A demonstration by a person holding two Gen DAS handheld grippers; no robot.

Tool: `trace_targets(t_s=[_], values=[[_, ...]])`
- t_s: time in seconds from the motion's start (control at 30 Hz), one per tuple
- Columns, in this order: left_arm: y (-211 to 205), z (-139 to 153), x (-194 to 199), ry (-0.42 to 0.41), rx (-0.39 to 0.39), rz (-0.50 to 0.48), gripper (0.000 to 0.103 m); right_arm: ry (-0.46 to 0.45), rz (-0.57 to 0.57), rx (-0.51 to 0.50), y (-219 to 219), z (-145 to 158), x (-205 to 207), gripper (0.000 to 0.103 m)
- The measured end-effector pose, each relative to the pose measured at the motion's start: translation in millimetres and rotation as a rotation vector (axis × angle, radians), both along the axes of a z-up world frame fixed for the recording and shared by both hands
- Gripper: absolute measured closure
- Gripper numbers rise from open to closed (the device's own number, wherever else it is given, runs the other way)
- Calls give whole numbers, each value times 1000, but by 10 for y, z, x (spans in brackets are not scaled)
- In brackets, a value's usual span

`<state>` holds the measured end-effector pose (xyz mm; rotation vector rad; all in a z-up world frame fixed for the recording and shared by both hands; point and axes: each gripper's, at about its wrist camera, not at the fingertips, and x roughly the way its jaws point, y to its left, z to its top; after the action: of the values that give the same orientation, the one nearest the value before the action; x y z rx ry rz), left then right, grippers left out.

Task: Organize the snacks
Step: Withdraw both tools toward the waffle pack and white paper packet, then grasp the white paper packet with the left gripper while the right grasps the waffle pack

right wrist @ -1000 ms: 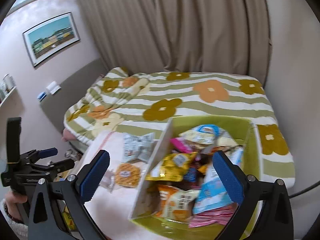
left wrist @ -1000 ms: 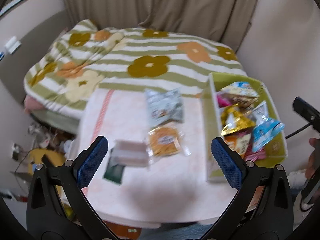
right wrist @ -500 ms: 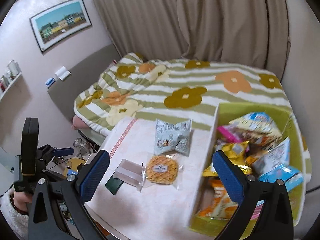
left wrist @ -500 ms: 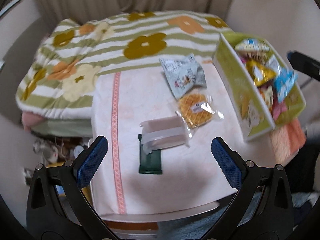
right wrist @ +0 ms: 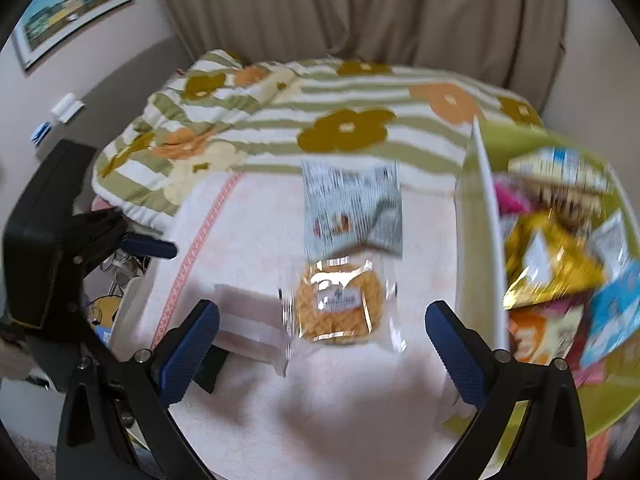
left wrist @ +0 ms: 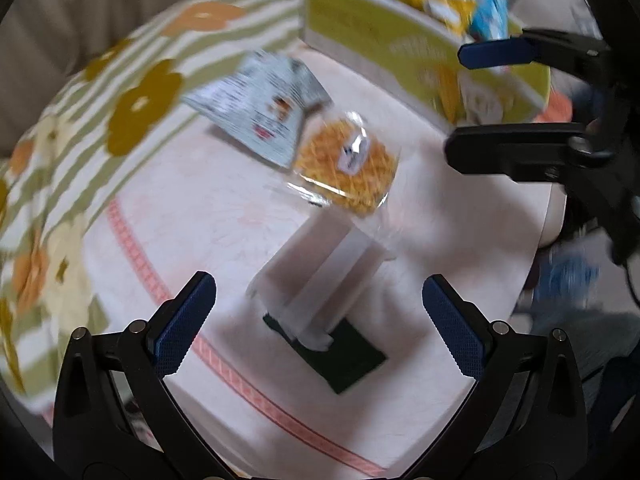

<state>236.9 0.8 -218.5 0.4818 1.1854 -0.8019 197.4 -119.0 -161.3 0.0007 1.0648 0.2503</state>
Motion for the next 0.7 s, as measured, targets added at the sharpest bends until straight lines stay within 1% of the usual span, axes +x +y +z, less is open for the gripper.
trace_targets(t_s=[0.1, 0.23, 0.4, 0.47, 0.53, 0.6, 0.67, 0.7], values=[[-70, -230, 57, 48, 4, -86, 1, 32, -39, 2, 5, -145, -42, 0], [-168, -459, 93, 56, 20, -180, 1, 73, -61, -37, 22, -348, -92, 0], [-220, -640, 145, 69, 19, -228, 1, 111, -69, -44, 13, -527, -9, 0], [-220, -665, 157, 71, 13, -235, 7, 118, -67, -49, 15, -576, 38, 0], [-215, -693, 184, 91, 3, -243, 20, 122, -64, -51, 26, -605, 68, 0], [-188, -705, 197, 94, -9, -252, 21, 126, -62, -56, 38, -631, 108, 0], [-191, -699, 184, 95, -18, -270, 27, 130, -61, -54, 49, -661, 154, 0], [-188, -690, 179, 100, -27, -279, 32, 133, -59, -50, 59, -678, 178, 0]])
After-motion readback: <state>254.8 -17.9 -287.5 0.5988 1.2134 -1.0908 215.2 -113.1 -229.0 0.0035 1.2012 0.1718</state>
